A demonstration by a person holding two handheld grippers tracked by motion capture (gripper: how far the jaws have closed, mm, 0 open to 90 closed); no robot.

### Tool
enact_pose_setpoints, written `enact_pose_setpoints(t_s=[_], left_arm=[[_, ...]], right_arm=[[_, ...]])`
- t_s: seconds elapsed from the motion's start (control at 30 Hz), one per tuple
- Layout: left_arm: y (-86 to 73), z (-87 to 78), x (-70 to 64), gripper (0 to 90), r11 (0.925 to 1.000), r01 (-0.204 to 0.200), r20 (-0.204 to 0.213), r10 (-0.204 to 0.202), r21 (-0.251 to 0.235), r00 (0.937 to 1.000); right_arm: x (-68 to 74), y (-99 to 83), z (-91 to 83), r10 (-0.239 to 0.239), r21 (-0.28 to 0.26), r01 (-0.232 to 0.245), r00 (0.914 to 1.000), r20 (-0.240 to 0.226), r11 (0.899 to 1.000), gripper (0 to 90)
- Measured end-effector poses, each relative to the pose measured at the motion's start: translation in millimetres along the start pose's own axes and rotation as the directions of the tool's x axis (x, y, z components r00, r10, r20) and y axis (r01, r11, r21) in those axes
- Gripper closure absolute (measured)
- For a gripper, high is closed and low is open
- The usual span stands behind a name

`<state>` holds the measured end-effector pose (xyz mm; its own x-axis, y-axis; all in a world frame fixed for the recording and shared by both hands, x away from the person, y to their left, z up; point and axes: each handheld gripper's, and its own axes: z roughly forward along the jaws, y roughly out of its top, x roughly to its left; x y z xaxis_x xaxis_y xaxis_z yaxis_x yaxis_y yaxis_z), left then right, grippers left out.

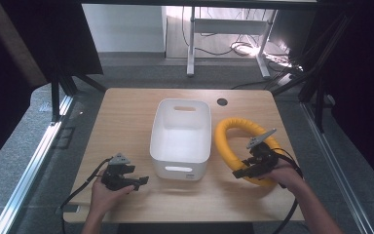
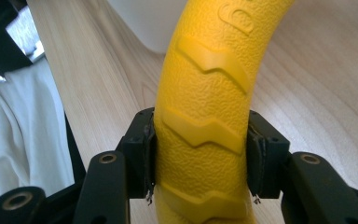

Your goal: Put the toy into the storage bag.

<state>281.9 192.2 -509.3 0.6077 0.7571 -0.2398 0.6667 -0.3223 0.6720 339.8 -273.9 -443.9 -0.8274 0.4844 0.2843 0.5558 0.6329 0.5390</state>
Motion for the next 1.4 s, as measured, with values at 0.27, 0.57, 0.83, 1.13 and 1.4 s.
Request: enact_pose_setpoints(t_s=[0.27, 0.57, 0.83, 1.13, 1.4], left_arm=[[0.2, 0.4, 0.0, 24.0, 1.0, 0.002, 0.003, -0.002, 0.002, 1.0], [0.3, 0.8, 0.1, 24.1, 1.0, 0.004, 0.004, -0.004, 0.0, 1.0], [0.4, 0.3, 0.3, 24.1, 1.0, 0.003, 0.002, -0.003, -0.002, 1.0], [0.6, -0.9, 0.5, 24.1, 0.9999, 0.007, 0.001, -0.007, -0.008, 1.0], [0.9, -1.5, 1.0, 24.1, 0.9999, 0.006, 0.0, -0.006, -0.009, 1.0]], right_arm=[[-4.6, -2.6, -12.8, 0.034, -0.112, -0.035, 0.9993, -0.012, 0.993, 51.5], [-6.6, -6.0, -23.8, 0.055, -0.207, -0.054, 0.9985, -0.003, 0.977, 51.6], [-10.5, -8.5, -33.6, 0.083, -0.273, -0.082, 0.9965, -0.01, 0.958, 51.5], [-16.6, -12.3, -56.9, 0.136, -0.389, -0.122, 0.9907, 0.007, 0.913, 51.6], [-20.3, -16.0, -69.3, 0.156, -0.483, -0.146, 0.9876, -0.019, 0.863, 51.5]])
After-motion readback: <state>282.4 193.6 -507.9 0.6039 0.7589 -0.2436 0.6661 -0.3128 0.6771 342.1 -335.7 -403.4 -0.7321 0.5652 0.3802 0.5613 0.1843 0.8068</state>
